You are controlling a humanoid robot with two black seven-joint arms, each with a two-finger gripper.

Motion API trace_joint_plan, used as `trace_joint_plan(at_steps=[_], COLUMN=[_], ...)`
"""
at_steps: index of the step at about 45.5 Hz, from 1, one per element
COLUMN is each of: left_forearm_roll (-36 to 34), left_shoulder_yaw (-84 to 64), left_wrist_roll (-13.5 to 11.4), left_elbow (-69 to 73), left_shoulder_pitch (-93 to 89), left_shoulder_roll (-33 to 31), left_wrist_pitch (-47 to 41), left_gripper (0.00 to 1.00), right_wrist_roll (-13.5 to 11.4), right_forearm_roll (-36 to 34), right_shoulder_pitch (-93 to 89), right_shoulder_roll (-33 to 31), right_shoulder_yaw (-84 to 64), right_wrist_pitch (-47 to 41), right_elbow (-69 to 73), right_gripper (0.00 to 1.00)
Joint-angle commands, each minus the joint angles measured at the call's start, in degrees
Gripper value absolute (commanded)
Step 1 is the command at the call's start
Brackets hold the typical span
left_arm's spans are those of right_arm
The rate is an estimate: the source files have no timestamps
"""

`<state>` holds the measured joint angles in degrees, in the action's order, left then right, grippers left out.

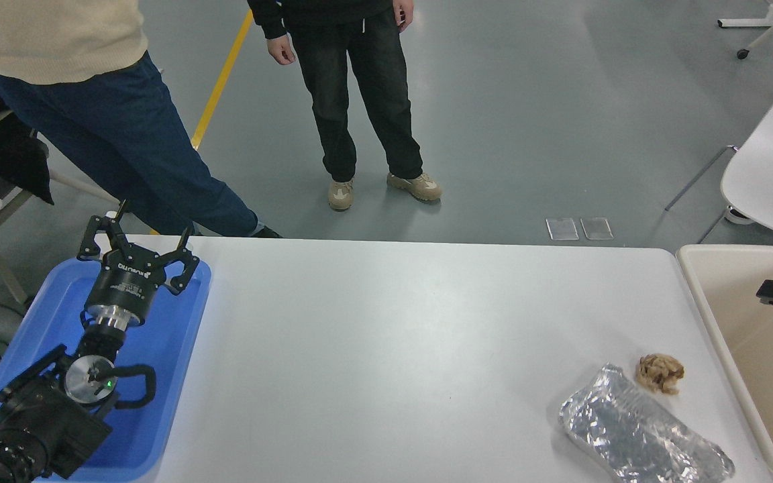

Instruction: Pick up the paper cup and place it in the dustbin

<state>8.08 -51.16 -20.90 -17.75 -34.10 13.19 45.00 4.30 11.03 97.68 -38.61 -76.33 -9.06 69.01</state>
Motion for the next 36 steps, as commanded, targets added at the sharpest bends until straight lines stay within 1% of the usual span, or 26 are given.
trace_joint_plan(at_steps=[1,3,6,7,8,14,26,30,36], left_forearm_roll=[0.0,0.0,0.0,0.0,0.0,0.0,0.1,0.1,0.1], left_shoulder_yaw=[0.0,0.0,0.0,0.0,0.0,0.0,0.0,0.0,0.0], left_wrist_roll=[0.0,0.0,0.0,0.0,0.0,-0.1,-0.1,-0.1,-0.1], left_elbow=[0.0,0.0,0.0,0.0,0.0,0.0,0.0,0.0,0.0], left_shoulder_pitch=[0.0,0.0,0.0,0.0,0.0,0.1,0.0,0.0,0.0], left_shoulder_roll=[0.0,0.0,0.0,0.0,0.0,0.0,0.0,0.0,0.0], left_wrist_pitch=[0.0,0.0,0.0,0.0,0.0,0.0,0.0,0.0,0.0], left_gripper=[1.0,1.0,1.0,1.0,1.0,1.0,1.0,1.0,1.0], right_wrist_roll=[0.1,0.1,0.1,0.1,0.1,0.1,0.1,0.1,0.1], right_forearm_roll=[0.0,0.0,0.0,0.0,-0.1,-0.1,-0.1,-0.1,0.0], right_shoulder_pitch=[21.1,23.9,27.3,28.1,28.8,33.4,38.5,40.2,40.6], right_shoulder_roll=[6.0,7.7,13.4,14.2,14.1,15.8,26.2,27.5,27.4], right_shoulder_yaw=[-10.1,-10.1,-10.7,-10.7,-10.6,-9.9,-5.6,-2.5,1.4], right_wrist_pitch=[-20.6,-25.5,-32.7,-35.4,-35.9,-35.9,-35.9,-35.9,-35.9], right_elbow=[9.8,9.8,9.8,9.8,9.8,10.4,11.7,11.7,11.6], right_gripper=[1.0,1.0,1.0,1.0,1.0,1.0,1.0,1.0,1.0])
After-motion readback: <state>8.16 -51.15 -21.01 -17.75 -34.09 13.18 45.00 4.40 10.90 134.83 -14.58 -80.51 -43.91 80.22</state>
